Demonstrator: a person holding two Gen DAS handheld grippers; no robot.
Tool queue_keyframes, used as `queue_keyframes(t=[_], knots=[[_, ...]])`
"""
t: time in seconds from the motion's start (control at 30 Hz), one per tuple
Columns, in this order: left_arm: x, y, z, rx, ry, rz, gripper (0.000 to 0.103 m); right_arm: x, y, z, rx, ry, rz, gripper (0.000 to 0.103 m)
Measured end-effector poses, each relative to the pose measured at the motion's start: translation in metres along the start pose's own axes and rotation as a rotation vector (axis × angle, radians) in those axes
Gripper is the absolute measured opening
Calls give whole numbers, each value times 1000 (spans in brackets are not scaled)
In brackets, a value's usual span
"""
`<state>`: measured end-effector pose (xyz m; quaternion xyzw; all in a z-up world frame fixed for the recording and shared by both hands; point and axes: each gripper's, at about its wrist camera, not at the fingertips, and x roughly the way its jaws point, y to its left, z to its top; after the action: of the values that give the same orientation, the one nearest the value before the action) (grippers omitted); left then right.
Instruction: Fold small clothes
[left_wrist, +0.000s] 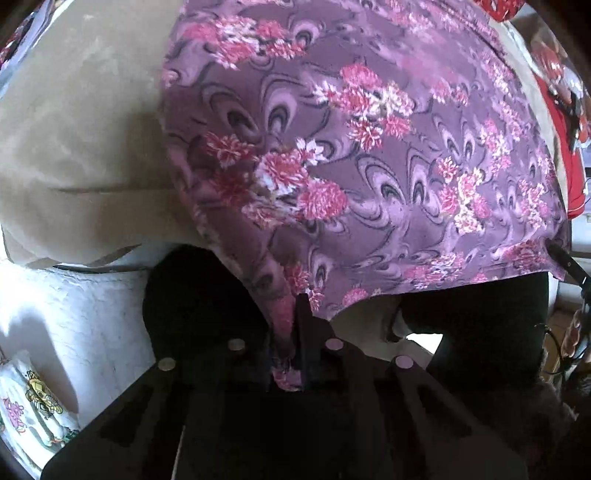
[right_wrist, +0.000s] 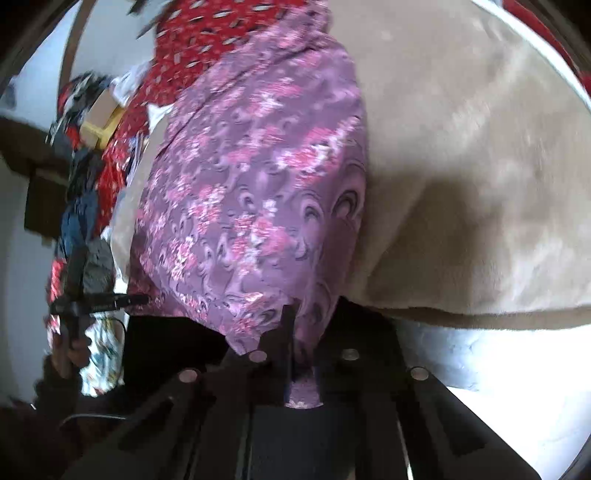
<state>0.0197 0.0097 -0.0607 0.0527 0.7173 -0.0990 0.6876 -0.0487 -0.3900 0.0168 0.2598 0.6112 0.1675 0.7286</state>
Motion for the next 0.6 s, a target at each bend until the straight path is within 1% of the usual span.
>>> queue_keyframes(t=[0.03,0.1,0.2,0.3,0.4,0.43,0.47,0.6], knots=[[-1,3,-3,-4,-5,-16,9,-4,5,1,-11,-12,10,8],[-12,16,-7,-27,-25,-94,9,-13,12,3,-10,-44,42,8],[-29,27,-11,-62,-69,-194,9,-27,17,8,17,-102,101,7],[-46,42,-10,-102,-115,-268,8,-38,20,14,52,-154,141,7],[-63,61,-2,-141,-155,-328,8,-48,22,20,83,-204,176,7],[-74,74,1,-146,-160,-339,8,-52,21,22,90,-218,191,7],[-81,80,-1,-155,-168,-354,8,-55,22,24,98,-232,205,7],[-89,98,9,-184,-181,-396,8,-60,22,32,116,-253,240,7]])
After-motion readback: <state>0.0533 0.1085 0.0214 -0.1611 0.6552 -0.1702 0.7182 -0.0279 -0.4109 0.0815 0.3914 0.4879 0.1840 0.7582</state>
